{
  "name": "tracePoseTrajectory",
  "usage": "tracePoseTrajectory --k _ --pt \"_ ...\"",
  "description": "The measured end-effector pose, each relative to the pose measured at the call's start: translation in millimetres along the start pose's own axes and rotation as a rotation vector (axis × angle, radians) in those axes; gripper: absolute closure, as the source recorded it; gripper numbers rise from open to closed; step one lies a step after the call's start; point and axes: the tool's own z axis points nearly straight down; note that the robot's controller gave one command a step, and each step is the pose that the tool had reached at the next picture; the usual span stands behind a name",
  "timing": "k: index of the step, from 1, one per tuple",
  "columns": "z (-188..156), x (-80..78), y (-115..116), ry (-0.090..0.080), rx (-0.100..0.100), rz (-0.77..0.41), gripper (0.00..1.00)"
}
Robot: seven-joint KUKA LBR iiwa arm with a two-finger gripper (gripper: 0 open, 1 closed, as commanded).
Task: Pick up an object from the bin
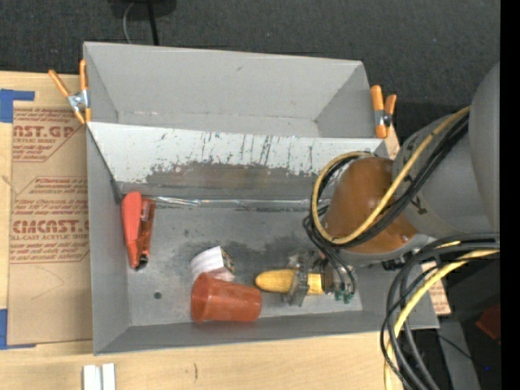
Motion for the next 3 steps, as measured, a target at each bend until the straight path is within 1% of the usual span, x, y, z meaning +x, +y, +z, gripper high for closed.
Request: tracePoseTrajectory --k 1,2,3 --pt "-3.6 0.4 0.1 0.001 0.0 0.0 1.0" --pt "-20.4 3.0 0.2 0.011 0.0 -0.001 1.0" --pt "-42.3 1.0 0.6 0.003 -0.001 -0.001 1.0"
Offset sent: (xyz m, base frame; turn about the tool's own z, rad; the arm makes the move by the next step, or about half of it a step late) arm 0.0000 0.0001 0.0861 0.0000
